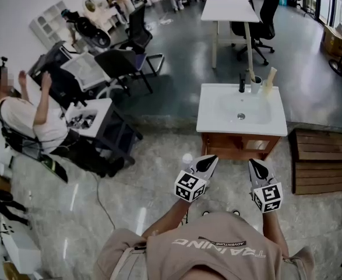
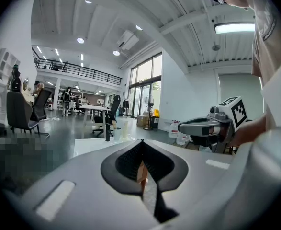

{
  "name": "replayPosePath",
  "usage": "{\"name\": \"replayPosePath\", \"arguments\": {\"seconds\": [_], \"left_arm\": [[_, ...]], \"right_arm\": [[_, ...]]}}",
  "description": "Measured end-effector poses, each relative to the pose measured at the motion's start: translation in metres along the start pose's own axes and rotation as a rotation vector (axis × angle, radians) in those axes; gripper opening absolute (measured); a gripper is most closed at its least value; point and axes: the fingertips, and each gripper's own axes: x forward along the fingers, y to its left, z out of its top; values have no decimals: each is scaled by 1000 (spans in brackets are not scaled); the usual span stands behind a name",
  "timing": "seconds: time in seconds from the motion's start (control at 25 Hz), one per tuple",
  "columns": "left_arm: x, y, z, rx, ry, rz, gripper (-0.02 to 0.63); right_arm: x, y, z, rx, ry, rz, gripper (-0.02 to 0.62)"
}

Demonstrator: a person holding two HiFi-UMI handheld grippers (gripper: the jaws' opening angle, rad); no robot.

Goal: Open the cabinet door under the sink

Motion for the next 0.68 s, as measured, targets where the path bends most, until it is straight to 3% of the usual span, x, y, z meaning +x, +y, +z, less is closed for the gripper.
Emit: {"name": "replayPosePath", "arguments": {"seconds": [0.4, 0.68], "left_arm": [[-4, 4, -5, -28, 19, 28, 17], [1, -4, -4, -53, 17, -8, 17]], "right_arm": [[-4, -20, -5, -20, 30, -14, 2], [-1, -14, -13, -14, 38, 8, 2]]}}
